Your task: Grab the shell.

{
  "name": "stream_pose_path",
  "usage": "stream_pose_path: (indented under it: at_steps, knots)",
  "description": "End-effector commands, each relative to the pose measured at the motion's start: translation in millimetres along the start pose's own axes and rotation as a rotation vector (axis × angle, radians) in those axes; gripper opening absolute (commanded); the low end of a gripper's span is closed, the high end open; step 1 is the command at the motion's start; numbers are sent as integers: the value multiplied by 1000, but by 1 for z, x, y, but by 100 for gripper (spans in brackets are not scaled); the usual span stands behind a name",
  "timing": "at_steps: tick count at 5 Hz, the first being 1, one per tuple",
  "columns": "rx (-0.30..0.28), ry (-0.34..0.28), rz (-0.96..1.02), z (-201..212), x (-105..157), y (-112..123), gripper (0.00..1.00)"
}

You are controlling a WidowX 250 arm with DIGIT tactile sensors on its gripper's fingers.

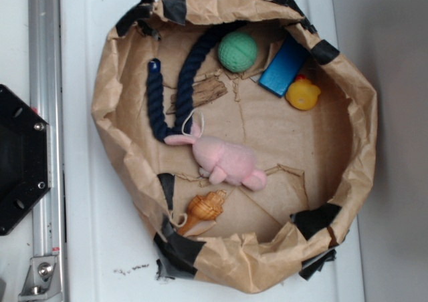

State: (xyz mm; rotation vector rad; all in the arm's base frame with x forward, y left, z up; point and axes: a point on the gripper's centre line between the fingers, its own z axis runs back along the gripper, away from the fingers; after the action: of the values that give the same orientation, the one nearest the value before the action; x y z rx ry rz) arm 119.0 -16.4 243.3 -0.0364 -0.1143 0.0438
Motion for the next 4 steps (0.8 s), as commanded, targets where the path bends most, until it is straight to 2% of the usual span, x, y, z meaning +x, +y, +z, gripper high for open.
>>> stream_pose_path:
  at_steps: [1, 2, 3, 4]
  knots:
    - [0, 0, 0, 0, 0, 0, 100]
    - [36, 49, 213, -47, 33, 34, 100]
    - [-17, 93, 383, -71, 73, 42, 100]
    - [-88, 141, 568, -55, 73, 48, 100]
